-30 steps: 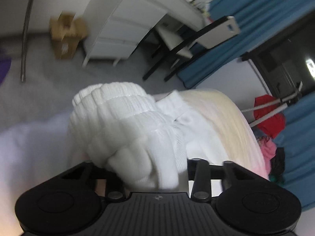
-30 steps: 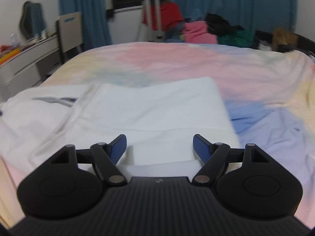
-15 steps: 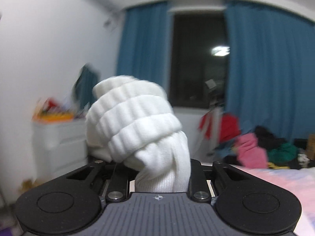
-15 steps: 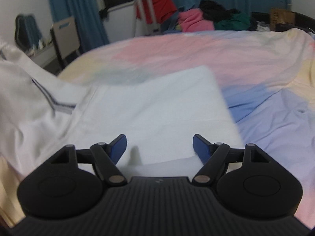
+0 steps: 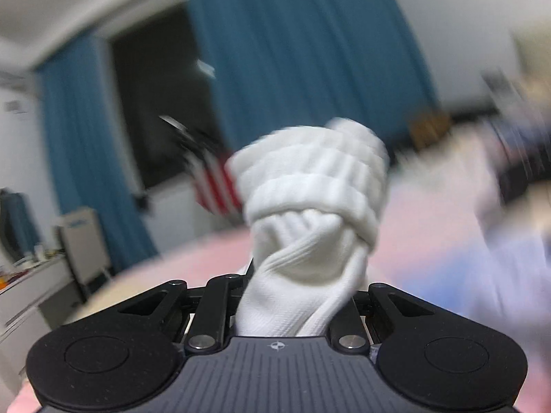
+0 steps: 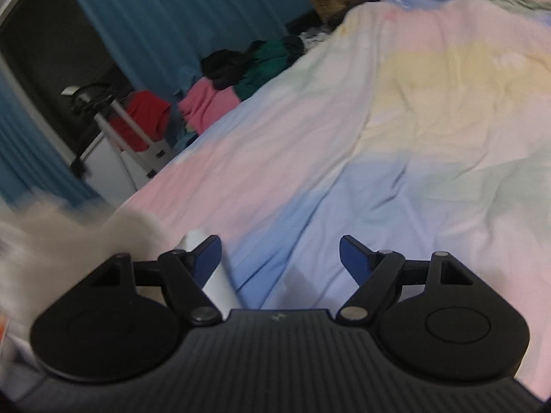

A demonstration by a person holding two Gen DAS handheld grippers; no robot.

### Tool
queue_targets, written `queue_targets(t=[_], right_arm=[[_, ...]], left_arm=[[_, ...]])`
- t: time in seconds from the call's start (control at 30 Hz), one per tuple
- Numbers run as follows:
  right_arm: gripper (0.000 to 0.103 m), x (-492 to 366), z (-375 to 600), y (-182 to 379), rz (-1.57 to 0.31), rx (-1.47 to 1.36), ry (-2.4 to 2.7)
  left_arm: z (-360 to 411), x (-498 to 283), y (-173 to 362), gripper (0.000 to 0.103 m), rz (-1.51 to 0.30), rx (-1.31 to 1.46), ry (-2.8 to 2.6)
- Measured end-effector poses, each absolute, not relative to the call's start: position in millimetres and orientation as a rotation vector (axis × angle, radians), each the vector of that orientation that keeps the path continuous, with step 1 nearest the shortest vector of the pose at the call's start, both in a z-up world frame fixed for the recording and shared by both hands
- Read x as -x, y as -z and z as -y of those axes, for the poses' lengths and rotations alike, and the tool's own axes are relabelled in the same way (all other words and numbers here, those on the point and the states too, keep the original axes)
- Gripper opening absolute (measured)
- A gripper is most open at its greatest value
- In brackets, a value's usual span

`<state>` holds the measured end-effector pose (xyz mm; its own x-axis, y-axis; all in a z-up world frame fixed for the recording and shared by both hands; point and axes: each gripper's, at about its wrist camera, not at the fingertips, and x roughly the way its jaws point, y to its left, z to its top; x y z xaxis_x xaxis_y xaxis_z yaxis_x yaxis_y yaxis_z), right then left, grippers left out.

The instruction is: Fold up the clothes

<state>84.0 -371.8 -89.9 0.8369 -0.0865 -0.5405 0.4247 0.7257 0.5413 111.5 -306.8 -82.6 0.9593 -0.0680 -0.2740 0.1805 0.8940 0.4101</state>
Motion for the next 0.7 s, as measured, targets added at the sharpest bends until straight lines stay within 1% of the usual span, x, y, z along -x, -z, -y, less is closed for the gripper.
queue_targets(t=[0.13,0.17,0.23,0.3,0.33,0.37,0.4,0.43,0.6,0.7], right_arm=[[0.078,-90,364,96,-0.532,-0.683,0.284],[0.078,-93,361,97,-0.536,-0.673,0.28],[0.078,-97,359,99,-0.54,-0.664,0.277],[0.078,-99,359,99,-0.544,-0.661,0.272],[0.078,-101,359,100,-0.546,-0.659,0.269],[0.078,-101,358,98,-0.545,-0.654,0.266],[0.078,-100,357,97,-0.544,-0.649,0.263],[0.078,-100,357,96,-0.544,-0.644,0.26],[0.078,-99,352,90,-0.533,-0.615,0.252],[0.078,-97,348,86,-0.519,-0.603,0.237]], left_arm=[[321,-112,104,0.024,-0.269,-0.526,0.161],[324,-114,107,0.026,-0.277,-0.536,0.171],[323,-121,101,0.036,-0.315,-0.526,0.199],[318,-125,98,0.052,-0.356,-0.544,0.233],[305,-123,99,0.056,-0.374,-0.554,0.254],[287,-121,98,0.072,-0.389,-0.558,0.276],[270,-118,97,0.091,-0.405,-0.554,0.301],[255,-114,95,0.094,-0.42,-0.536,0.332],[194,-89,79,0.097,-0.475,-0.508,0.376],[165,-80,72,0.097,-0.513,-0.542,0.351]])
